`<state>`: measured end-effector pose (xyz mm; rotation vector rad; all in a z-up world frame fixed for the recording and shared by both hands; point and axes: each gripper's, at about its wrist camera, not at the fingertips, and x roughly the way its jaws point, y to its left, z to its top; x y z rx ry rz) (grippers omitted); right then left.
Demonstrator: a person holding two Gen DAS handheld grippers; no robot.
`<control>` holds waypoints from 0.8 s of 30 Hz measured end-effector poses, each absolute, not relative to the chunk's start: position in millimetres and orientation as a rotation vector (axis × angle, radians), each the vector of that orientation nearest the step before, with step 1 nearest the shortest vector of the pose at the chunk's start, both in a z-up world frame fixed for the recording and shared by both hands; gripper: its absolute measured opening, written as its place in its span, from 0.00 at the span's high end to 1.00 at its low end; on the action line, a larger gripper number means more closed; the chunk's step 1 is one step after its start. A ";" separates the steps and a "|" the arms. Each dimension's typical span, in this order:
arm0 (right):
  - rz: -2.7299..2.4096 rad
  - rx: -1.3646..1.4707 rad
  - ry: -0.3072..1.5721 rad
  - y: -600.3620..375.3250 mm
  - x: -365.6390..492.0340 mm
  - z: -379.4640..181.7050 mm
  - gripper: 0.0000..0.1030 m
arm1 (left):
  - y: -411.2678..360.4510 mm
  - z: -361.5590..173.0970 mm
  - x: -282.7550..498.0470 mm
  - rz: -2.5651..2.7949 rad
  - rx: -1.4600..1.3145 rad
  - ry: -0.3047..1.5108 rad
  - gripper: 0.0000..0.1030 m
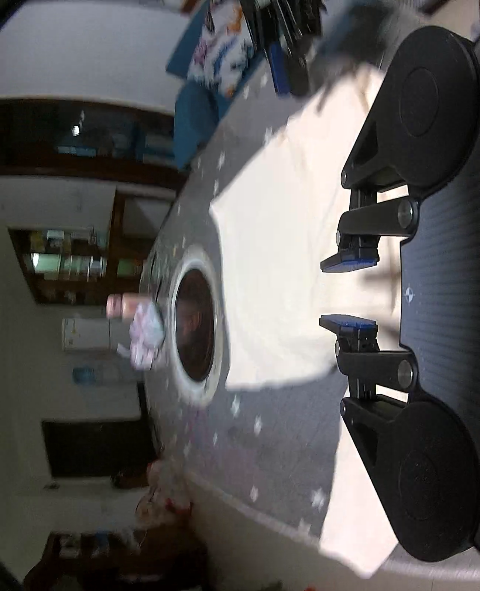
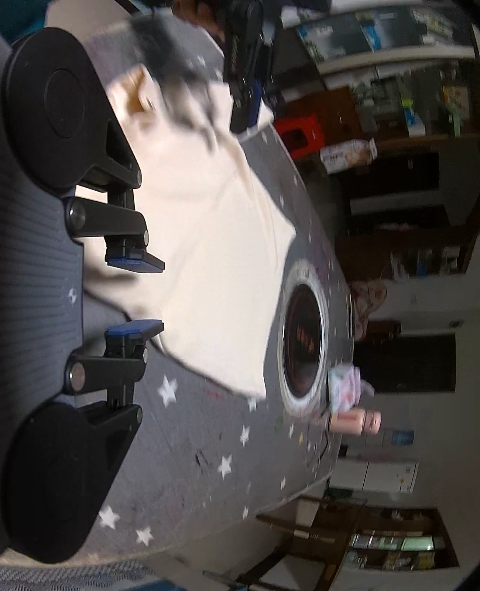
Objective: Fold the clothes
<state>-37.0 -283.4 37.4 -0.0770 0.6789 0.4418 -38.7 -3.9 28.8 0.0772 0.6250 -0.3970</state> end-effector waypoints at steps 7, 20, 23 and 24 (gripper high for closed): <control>0.490 -0.076 0.732 -269.4 -57.4 22.3 0.74 | -12.0 0.3 -41.0 -0.413 0.070 0.699 0.74; 0.549 -0.111 0.722 -240.2 -47.0 19.6 0.71 | 82.3 14.2 -36.4 0.025 -0.080 0.633 0.58; 0.558 -0.095 0.707 -237.7 -47.5 25.1 0.66 | 104.7 17.1 -34.7 0.129 -0.115 0.615 0.53; 0.560 -0.095 0.703 -236.9 -47.7 26.7 0.66 | 116.9 15.3 -29.1 0.186 -0.129 0.610 0.51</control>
